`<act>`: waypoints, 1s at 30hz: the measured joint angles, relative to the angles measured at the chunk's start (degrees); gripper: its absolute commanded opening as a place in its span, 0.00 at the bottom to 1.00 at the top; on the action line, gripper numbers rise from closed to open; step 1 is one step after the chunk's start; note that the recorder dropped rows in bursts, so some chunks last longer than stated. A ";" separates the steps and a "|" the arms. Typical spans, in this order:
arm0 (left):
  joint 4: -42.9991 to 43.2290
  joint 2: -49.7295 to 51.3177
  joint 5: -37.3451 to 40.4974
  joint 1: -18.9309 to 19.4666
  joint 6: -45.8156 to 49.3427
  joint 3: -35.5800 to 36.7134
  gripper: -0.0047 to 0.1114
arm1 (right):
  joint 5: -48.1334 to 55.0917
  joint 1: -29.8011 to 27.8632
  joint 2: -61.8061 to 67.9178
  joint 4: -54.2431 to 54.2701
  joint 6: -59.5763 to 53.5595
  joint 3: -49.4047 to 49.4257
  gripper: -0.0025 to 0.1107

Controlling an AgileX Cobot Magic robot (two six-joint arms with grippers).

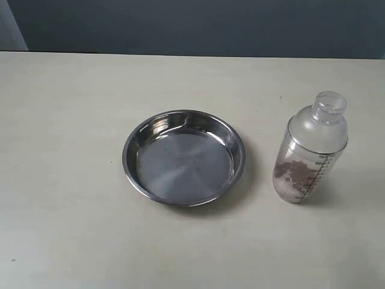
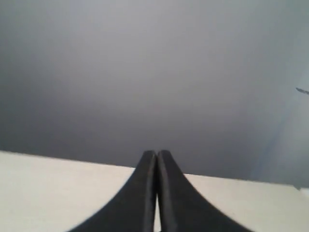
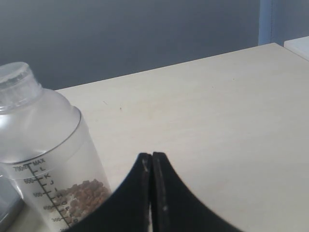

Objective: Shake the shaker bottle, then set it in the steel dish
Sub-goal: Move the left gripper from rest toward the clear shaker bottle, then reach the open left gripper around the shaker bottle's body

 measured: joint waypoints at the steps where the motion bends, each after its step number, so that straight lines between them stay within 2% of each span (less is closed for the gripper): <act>1: 3.75 3.41 -2.01 -2.40 -0.04 -1.65 0.06 | 0.00 0.00 0.00 0.00 0.00 0.00 0.02; 3: 12.46 9.45 -6.43 -7.36 -0.02 -4.29 0.17 | 0.00 0.00 0.00 0.00 0.00 0.00 0.02; 7: 25.10 21.70 -14.85 -14.88 -0.79 -8.82 0.58 | 0.00 0.00 0.00 0.00 0.00 0.00 0.02; 8: 26.23 24.80 -16.50 -15.87 -1.07 -9.81 0.70 | 0.00 0.00 0.00 0.00 0.00 0.00 0.02; 11: 27.73 33.08 -19.10 -17.61 -1.78 -12.12 0.88 | 0.00 0.00 0.00 0.00 0.00 0.00 0.02; 12: 27.84 36.44 -19.55 -17.75 -2.66 -12.87 0.92 | 0.00 0.00 0.00 0.00 0.00 0.00 0.02; 14: 27.84 40.54 -19.80 -17.85 -4.04 -13.75 0.95 | 0.00 0.00 0.00 0.00 0.00 0.00 0.02; 19: 27.73 49.62 -22.92 -17.85 -5.76 -15.26 0.95 | 0.00 0.00 0.00 0.00 0.00 0.00 0.02; 24: 30.17 54.00 -32.62 -17.85 -11.68 -15.49 0.94 | 0.00 0.00 0.00 0.00 0.00 0.00 0.02; 26: 35.44 56.00 -37.83 -17.85 -15.16 -15.64 0.94 | 0.00 0.00 0.00 0.00 0.00 0.00 0.02; 30: 39.96 59.87 -43.91 -17.85 -16.38 -15.63 0.94 | 0.00 0.00 0.00 0.00 0.00 0.00 0.02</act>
